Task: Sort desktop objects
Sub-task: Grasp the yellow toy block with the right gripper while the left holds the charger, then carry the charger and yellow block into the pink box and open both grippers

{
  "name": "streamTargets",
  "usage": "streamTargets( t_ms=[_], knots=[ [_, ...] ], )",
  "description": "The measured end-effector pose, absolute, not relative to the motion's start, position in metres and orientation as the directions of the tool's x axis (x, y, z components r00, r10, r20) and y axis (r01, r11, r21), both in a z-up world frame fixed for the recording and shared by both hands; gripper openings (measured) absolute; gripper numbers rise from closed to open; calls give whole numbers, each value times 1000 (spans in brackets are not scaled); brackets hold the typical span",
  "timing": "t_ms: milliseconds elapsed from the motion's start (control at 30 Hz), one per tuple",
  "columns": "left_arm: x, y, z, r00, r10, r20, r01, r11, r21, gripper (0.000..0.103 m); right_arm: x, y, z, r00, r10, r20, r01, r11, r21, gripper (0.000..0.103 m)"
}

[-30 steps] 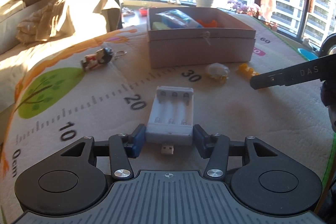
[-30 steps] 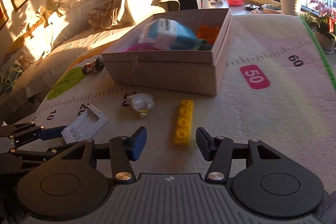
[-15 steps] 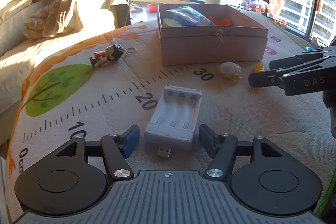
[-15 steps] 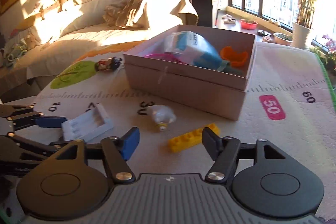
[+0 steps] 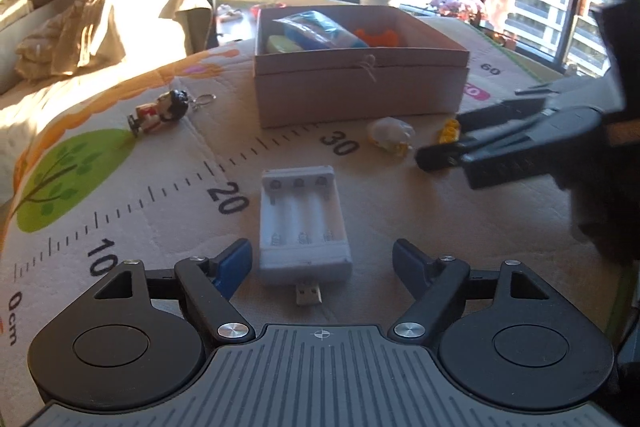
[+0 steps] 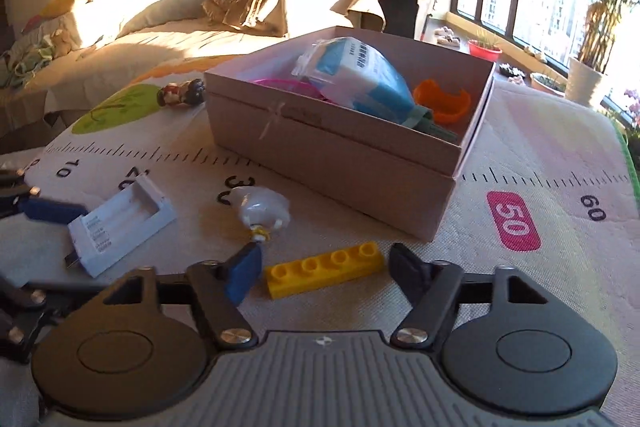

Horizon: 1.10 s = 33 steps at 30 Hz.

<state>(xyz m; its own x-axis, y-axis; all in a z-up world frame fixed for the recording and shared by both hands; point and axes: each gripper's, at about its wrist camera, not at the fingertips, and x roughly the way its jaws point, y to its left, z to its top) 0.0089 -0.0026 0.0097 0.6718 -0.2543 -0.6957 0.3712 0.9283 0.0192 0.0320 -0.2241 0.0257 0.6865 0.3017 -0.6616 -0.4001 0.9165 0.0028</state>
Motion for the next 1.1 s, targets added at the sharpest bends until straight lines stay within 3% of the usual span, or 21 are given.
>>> streamTargets(
  t_ms=[167,200,267,467,667,833,1000,1067,1100],
  knots=[
    [23,-9,8,678,-227,-700,353,935,39,77,12,-220,26,692,304,-655,-431,902,-37,64],
    [24,-10,9,676,-231,-700,356,934,36,73,9,-219,27,694,298,-655,-429,902,-44,64],
    [23,-12,11,679,-234,-696,363,931,41,53,5,-219,29,689,298,-661,-434,900,-47,64],
    [11,-16,28,721,-243,-649,380,922,77,53,-16,-225,55,706,329,-627,-467,882,-62,64],
    [31,-40,81,807,-314,-500,435,888,146,53,-18,-248,107,810,318,-493,-413,906,-95,64],
    [86,-86,88,813,-384,-438,495,852,171,53,2,-274,129,876,243,-416,-304,948,-88,64],
    [131,-99,76,800,-377,-467,473,875,104,62,28,-292,132,884,207,-420,-253,966,-55,64],
    [121,-81,74,796,-384,-468,463,884,62,82,36,-293,128,878,209,-430,-253,966,-48,64],
    [112,-71,74,807,-367,-462,443,895,62,86,41,-293,125,873,217,-437,-260,965,-40,64]
  ],
)
